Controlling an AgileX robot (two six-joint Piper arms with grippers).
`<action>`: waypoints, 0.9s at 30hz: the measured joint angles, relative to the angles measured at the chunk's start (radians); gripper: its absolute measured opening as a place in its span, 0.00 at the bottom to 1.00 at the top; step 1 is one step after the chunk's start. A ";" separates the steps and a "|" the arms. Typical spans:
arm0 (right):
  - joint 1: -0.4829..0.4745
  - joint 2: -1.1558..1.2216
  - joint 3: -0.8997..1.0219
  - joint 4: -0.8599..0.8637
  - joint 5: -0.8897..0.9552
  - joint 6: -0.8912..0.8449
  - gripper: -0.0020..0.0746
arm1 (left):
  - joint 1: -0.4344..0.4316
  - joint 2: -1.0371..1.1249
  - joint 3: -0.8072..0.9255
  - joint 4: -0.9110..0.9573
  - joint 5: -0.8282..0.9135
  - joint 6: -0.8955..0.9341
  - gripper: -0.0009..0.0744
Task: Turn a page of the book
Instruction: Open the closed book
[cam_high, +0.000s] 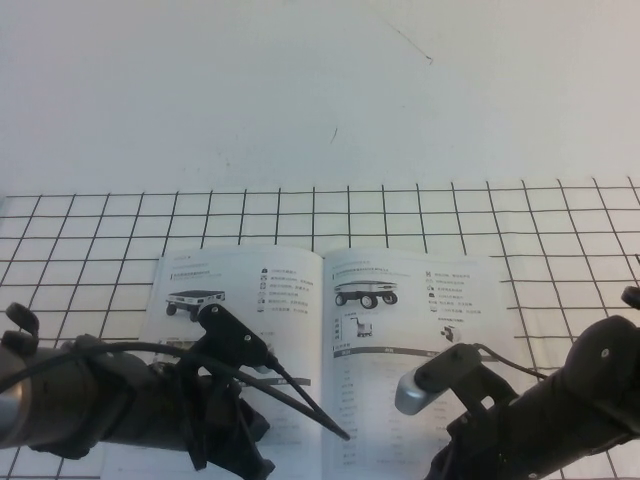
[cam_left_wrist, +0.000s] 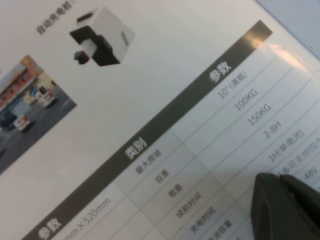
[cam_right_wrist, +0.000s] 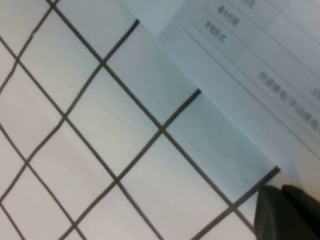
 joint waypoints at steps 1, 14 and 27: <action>0.000 -0.002 -0.005 0.001 0.000 0.000 0.02 | 0.000 -0.002 0.000 0.025 0.000 -0.034 0.01; 0.000 -0.187 -0.011 0.057 0.002 -0.141 0.02 | 0.000 -0.205 -0.005 0.101 0.044 -0.112 0.01; -0.038 -0.736 -0.042 -0.082 -0.137 -0.282 0.02 | 0.000 -0.832 -0.058 0.288 0.281 -0.471 0.01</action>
